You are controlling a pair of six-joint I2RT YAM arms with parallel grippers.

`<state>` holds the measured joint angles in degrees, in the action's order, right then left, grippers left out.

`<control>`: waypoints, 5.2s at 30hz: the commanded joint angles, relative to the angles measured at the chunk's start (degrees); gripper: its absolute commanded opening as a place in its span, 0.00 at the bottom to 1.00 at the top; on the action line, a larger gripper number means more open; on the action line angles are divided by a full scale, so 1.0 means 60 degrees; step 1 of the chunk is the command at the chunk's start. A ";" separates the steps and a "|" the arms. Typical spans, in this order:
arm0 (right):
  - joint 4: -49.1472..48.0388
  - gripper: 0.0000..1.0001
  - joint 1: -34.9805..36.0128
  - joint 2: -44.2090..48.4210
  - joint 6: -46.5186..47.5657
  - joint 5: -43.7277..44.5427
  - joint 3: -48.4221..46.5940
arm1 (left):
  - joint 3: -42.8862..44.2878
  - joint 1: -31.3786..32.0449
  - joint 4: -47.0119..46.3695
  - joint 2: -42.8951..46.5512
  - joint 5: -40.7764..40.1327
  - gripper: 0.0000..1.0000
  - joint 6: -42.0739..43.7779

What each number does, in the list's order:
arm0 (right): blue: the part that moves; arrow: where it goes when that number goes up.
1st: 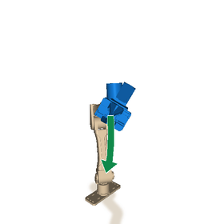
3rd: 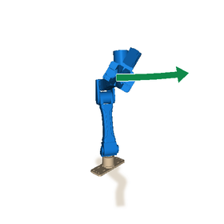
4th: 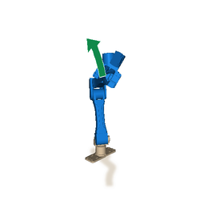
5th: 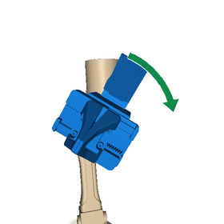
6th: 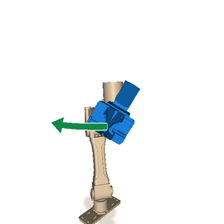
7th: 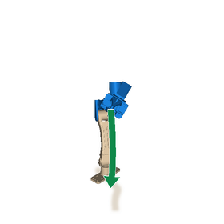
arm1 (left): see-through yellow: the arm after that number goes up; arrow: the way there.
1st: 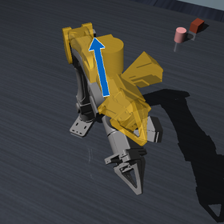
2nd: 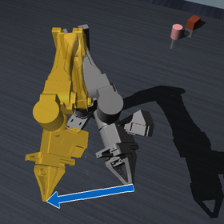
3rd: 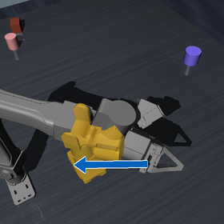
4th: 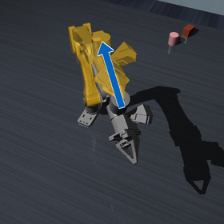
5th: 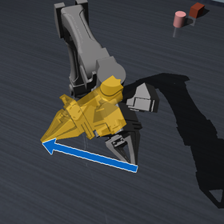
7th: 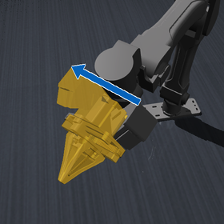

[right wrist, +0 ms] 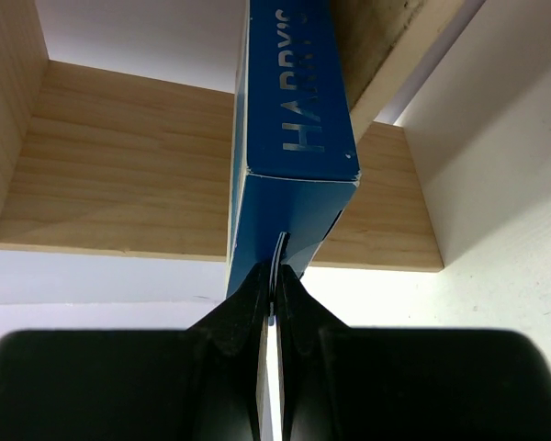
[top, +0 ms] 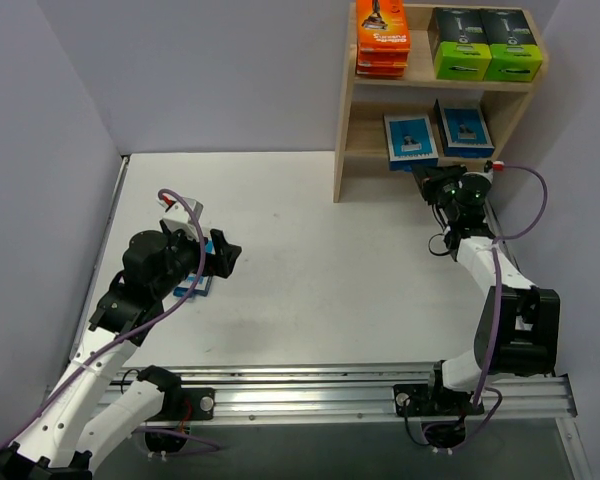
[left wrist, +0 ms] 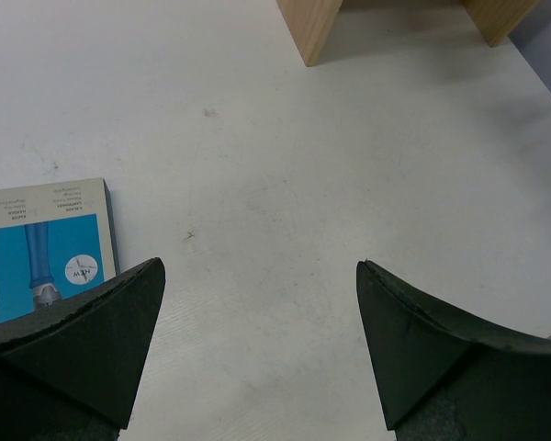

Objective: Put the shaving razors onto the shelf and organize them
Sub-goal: Place the shaving razor onto shelf

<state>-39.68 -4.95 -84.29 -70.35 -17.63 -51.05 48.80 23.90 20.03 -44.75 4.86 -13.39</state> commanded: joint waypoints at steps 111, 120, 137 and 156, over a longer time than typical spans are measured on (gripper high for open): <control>-0.1604 0.13 -0.0947 -0.2592 -0.1474 -0.0504 -0.1717 | 0.0276 0.0367 -0.0306 -0.0320 0.0024 0.94 -0.0054; -0.1414 0.20 -0.0947 -0.2402 -0.1342 -0.0519 -0.1834 | 0.0261 0.0367 -0.0321 -0.0290 0.0024 0.94 -0.0054; -0.1209 0.31 -0.1035 -0.1640 -0.1239 -0.0739 -0.1688 | 0.0232 0.0367 -0.0321 -0.0129 -0.0137 0.94 -0.0010; -0.0623 0.40 -0.1079 0.0057 -0.0655 -0.1061 0.0229 | 0.0261 0.0353 -0.0189 -0.0012 -0.0605 0.94 0.0122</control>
<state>-42.57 -10.96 -88.62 -76.73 -22.37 -51.77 48.80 25.85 20.01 -45.76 2.61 -13.39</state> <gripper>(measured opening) 0.403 0.941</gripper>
